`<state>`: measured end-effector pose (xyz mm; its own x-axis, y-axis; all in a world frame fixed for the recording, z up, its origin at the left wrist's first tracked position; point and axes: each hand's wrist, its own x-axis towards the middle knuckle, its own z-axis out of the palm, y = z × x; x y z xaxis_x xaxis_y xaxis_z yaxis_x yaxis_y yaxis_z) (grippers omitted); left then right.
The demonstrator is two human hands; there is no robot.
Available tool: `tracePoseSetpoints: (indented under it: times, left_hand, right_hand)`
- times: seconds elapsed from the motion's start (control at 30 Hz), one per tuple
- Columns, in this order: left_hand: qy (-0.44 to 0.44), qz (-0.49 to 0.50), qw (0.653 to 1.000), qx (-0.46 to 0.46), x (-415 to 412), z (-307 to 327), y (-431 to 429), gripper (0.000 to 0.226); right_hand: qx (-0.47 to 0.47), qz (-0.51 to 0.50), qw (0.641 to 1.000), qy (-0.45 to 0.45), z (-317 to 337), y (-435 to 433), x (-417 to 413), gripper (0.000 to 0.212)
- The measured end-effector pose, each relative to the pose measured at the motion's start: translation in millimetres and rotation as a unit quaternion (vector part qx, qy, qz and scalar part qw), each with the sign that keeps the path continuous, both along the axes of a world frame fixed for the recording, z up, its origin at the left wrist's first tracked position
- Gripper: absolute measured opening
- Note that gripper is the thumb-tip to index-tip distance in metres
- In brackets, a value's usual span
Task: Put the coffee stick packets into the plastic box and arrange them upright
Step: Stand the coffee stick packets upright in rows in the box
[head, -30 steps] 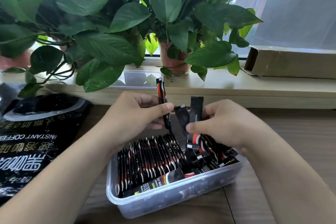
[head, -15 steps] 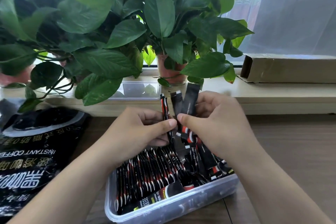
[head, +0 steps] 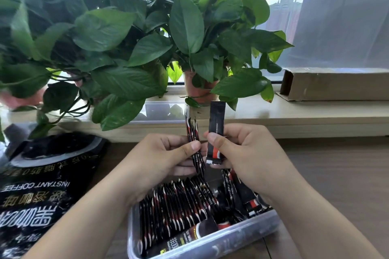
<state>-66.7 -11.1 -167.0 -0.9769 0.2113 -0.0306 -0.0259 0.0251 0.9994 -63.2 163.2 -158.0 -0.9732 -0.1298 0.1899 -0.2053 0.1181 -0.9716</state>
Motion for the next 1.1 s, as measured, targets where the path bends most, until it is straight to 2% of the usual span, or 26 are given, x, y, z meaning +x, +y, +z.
tracePoseSetpoints:
  times: [0.13, 0.23, 0.33, 0.4, 0.47, 0.57, 0.63, 0.7, 0.73, 0.83, 0.97, 1.1]
  left_hand:
    - [0.000, 0.018, 1.000, -0.017, -2.3, -0.7, -0.9, 0.033]
    - [-0.003, 0.033, 0.999, 0.000, -4.4, -1.9, -1.6, 0.038]
    - [-0.005, 0.040, 0.999, 0.031, -3.6, -0.6, -0.7, 0.035]
    - [-0.010, 0.029, 0.999, 0.039, -3.7, -2.1, -0.6, 0.034]
    - [-0.007, 0.027, 0.999, 0.032, -4.2, -3.8, -1.3, 0.038]
    - [-0.006, 0.027, 0.999, 0.033, -5.0, -5.9, -2.6, 0.048]
    - [-0.007, 0.029, 0.998, 0.049, -5.3, -6.2, -3.9, 0.034]
    - [-0.009, 0.029, 0.998, 0.050, -4.1, -5.7, -4.5, 0.020]
    - [-0.009, 0.026, 0.998, 0.051, -4.3, -6.0, -4.5, 0.021]
    - [-0.012, 0.020, 0.998, 0.065, -5.0, -6.7, -2.8, 0.031]
    - [0.004, -0.005, 0.999, 0.039, -0.5, -3.5, 0.7, 0.031]
    - [-0.006, 0.045, 0.997, 0.056, -0.6, -3.5, 2.2, 0.064]
  right_hand:
    - [-0.005, 0.024, 1.000, -0.019, 1.7, 2.2, 3.0, 0.011]
    - [0.088, -0.042, 0.994, 0.053, -1.7, 4.8, 2.3, 0.011]
    - [0.205, -0.141, 0.950, 0.189, -7.4, 4.7, -0.5, 0.012]
    - [0.263, -0.117, 0.921, 0.263, -10.2, 2.6, -2.1, 0.008]
    - [0.333, -0.087, 0.885, 0.312, -14.9, -1.6, -3.6, 0.027]
    - [0.371, -0.020, 0.879, 0.299, -13.9, -6.3, -1.7, 0.029]
    - [0.368, 0.037, 0.898, 0.240, -13.0, -7.5, 1.9, 0.026]
    - [0.379, 0.046, 0.899, 0.215, -14.1, -6.9, 4.5, 0.022]
    - [0.386, 0.042, 0.895, 0.219, -14.4, -7.5, 5.0, 0.022]
    - [0.400, 0.023, 0.887, 0.231, -15.1, -8.9, 5.1, 0.018]
    - [0.422, 0.019, 0.874, 0.238, -18.1, -7.7, 5.9, 0.014]
    - [0.458, 0.052, 0.846, 0.270, -21.6, -8.7, 4.0, 0.034]
